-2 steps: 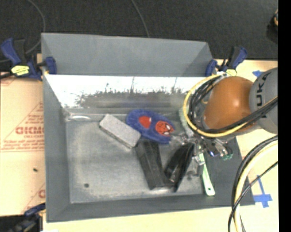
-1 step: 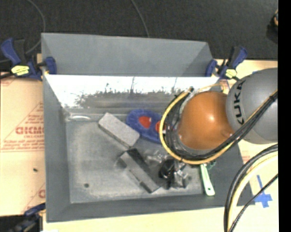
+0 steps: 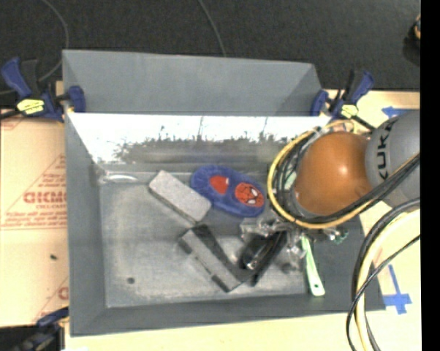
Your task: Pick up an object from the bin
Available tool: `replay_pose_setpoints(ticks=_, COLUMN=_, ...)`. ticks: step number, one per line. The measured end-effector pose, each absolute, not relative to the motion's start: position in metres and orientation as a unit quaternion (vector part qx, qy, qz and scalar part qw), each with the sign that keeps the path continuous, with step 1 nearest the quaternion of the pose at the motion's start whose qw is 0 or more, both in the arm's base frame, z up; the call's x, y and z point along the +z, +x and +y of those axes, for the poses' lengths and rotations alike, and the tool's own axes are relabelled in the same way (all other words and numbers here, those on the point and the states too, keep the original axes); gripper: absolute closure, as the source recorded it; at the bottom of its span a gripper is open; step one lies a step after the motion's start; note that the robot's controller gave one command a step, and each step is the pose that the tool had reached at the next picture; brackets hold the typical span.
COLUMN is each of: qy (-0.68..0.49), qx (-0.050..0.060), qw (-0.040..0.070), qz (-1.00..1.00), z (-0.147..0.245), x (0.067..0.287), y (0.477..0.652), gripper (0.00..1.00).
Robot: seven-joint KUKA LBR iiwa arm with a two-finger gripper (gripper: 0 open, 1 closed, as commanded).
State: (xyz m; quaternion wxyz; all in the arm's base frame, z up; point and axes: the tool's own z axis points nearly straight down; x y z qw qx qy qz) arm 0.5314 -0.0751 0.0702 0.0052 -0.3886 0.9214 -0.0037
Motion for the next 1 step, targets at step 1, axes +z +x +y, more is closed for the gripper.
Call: replay_pose_setpoints(ticks=1, qy=-0.282, qx=-0.002, qw=0.011, qz=0.959, z=-0.0119, x=0.0724, y=0.4866, gripper=1.0)
